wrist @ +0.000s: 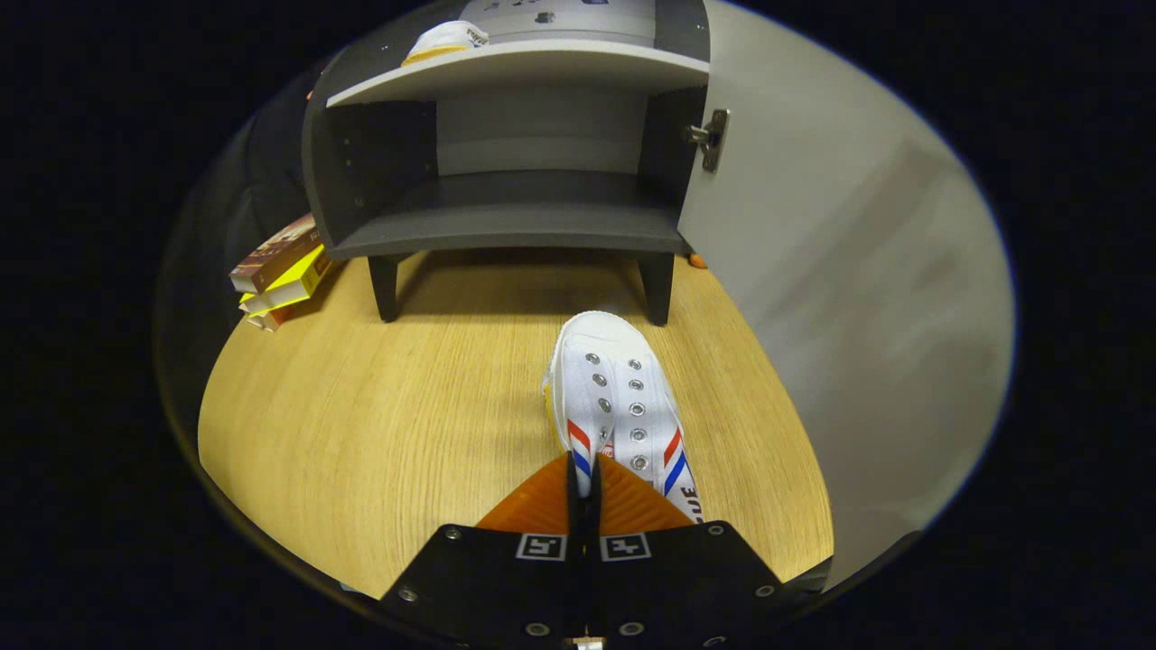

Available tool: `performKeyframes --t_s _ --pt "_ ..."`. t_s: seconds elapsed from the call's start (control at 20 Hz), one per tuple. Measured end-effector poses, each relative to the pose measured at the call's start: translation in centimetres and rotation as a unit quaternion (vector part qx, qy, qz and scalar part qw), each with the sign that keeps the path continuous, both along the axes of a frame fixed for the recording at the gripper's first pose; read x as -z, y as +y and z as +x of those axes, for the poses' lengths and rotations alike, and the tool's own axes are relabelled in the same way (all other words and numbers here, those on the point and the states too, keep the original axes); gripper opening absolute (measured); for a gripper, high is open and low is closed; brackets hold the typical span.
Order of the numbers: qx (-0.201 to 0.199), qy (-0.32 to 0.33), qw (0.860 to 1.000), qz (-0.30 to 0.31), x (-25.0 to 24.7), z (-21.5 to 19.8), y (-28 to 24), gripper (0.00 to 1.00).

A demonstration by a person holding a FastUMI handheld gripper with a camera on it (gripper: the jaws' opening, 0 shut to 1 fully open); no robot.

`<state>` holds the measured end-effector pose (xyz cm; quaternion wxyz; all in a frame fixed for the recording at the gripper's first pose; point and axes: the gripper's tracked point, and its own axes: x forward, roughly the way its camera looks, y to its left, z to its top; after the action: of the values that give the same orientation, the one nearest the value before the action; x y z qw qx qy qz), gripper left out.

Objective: Open the shoe cabinet door, grab the shoes and put them into the shoe cabinet, then close the shoe cabinet door.

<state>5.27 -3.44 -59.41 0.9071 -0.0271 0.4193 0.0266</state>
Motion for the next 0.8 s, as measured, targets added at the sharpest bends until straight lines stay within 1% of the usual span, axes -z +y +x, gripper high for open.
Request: performKeyframes --t_s 0.25,0.4,0.6,0.8 --pt "-0.028 -0.049 0.998 0.005 -9.0 0.2 2.1 0.00" --pt "-0.030 -0.067 0.997 0.011 -13.4 0.1 2.8 0.00" --pt "-0.018 -0.076 0.997 0.029 -19.6 0.3 2.5 0.00" --pt "-0.028 -0.108 0.994 0.019 -25.0 1.5 2.5 0.00"
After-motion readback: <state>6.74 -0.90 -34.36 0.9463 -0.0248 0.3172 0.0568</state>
